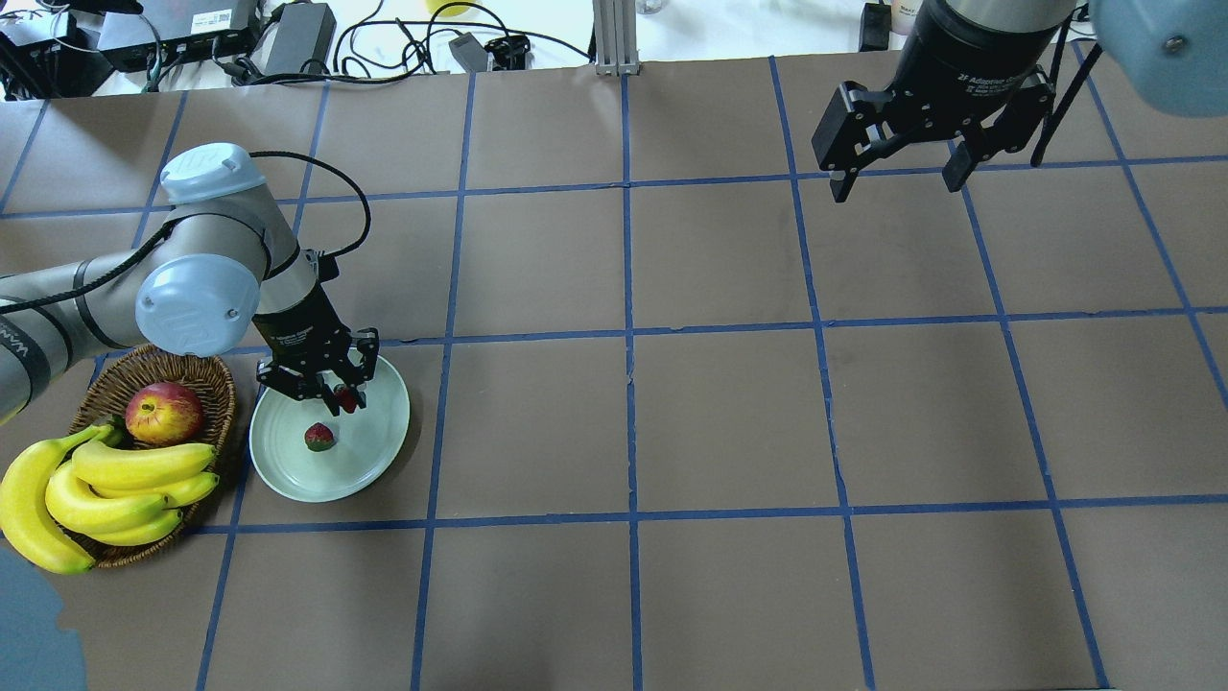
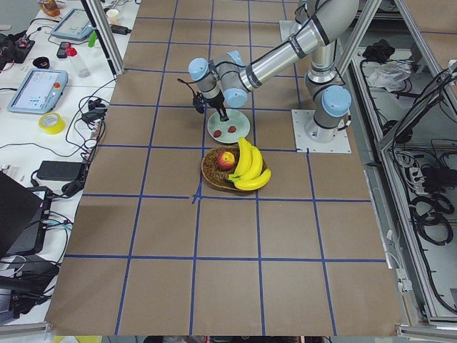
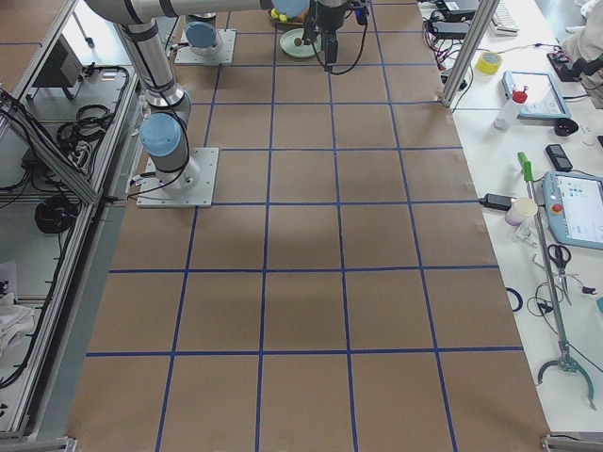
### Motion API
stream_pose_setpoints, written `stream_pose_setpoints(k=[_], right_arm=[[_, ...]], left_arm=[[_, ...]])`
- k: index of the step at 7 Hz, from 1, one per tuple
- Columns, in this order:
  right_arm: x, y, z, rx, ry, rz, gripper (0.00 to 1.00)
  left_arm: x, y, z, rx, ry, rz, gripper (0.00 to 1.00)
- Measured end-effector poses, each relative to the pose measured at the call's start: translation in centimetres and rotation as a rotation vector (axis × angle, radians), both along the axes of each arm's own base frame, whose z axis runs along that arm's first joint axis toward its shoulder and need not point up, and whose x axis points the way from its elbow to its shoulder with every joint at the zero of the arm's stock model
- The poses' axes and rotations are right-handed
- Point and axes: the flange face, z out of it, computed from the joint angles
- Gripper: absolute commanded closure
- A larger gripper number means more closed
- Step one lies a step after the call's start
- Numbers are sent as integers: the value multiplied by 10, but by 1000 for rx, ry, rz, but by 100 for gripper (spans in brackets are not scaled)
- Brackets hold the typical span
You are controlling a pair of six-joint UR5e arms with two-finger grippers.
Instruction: Collect all strawberries into plate
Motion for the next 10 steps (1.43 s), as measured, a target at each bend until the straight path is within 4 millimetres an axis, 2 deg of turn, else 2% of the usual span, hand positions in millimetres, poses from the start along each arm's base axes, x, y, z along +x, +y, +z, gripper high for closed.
stream_pose_setpoints(k=[1,2,3,5,6,8,10], right_arm=[[0,0,0,0,0,0,0],[0,0,0,1,0,0,0],[0,0,0,1,0,0,0],[0,0,0,1,0,0,0],[0,0,0,1,0,0,0],[0,0,0,0,0,0,0],[0,0,0,0,0,0,0]], left_arm=[[0,2,8,8,-3,1,0],[1,-3,25,-9,-10,1,0],[3,-12,53,-44,-17,0,0],[0,-33,137,-165,-38,-16,0],[-3,-32,174,-213,-41,-21,0],[-21,-10,229,-288,-23,-36,0],[-62,13,259,-340,-7,-140,0]])
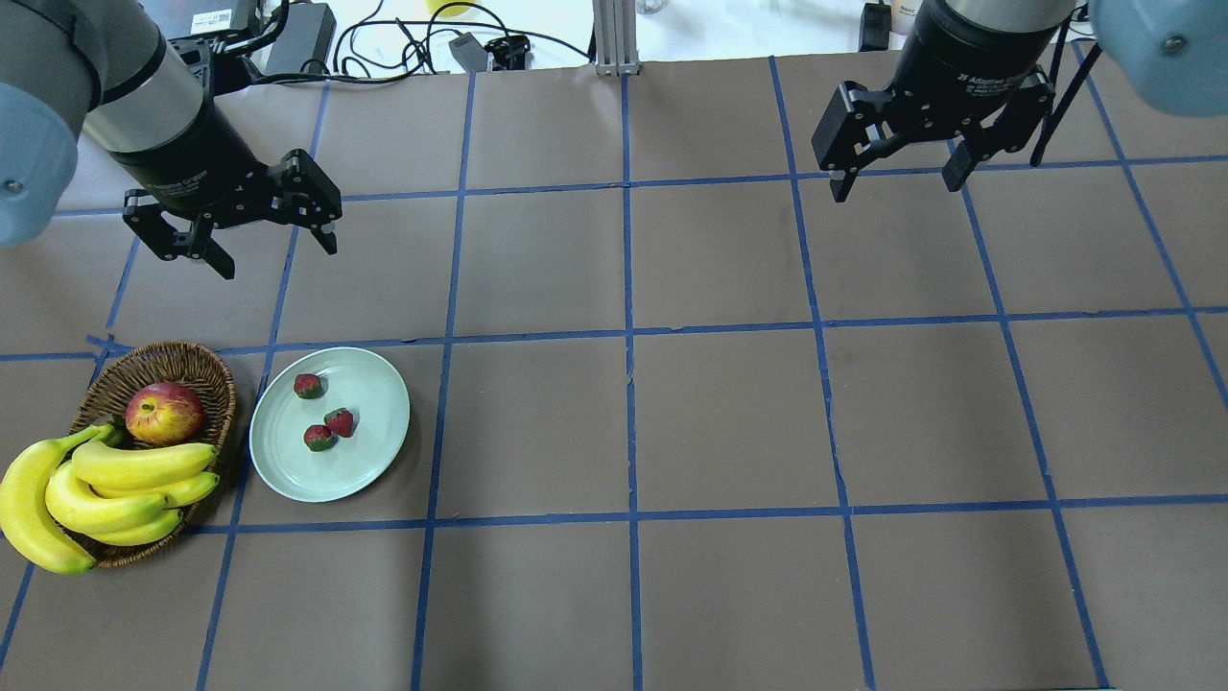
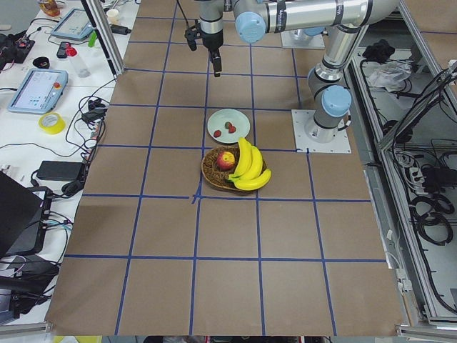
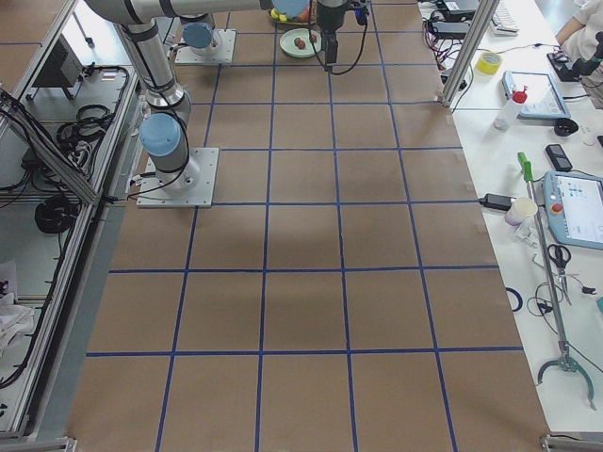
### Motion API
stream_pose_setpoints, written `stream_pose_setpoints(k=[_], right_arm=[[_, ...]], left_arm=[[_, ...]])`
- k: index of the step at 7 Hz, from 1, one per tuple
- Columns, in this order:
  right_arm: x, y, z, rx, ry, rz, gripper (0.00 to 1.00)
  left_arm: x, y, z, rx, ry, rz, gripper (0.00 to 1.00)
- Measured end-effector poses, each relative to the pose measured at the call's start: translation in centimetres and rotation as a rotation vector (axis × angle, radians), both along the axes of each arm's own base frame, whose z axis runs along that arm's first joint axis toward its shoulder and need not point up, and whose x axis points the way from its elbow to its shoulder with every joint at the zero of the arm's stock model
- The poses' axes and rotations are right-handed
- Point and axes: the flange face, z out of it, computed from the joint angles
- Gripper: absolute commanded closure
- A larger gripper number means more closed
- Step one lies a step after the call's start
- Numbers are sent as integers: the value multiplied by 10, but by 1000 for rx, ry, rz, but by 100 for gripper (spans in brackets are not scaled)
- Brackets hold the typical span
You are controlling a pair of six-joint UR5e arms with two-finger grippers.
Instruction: Collect all strawberries into plate
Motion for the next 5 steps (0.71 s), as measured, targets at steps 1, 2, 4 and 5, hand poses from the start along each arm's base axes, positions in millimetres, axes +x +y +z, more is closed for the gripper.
stream_pose_setpoints(k=[1,2,4,5], right_arm=[[0,0,0,0,0,0,0],[0,0,0,0,0,0,0],[0,0,0,0,0,0,0],[0,0,0,0,0,0,0]], left_arm=[[-20,11,10,-11,0,-69,0],[-31,21,19,-6,3,-134,0],[-36,35,39,18,6,-214,0],[-36,37,45,22,6,-222,0]])
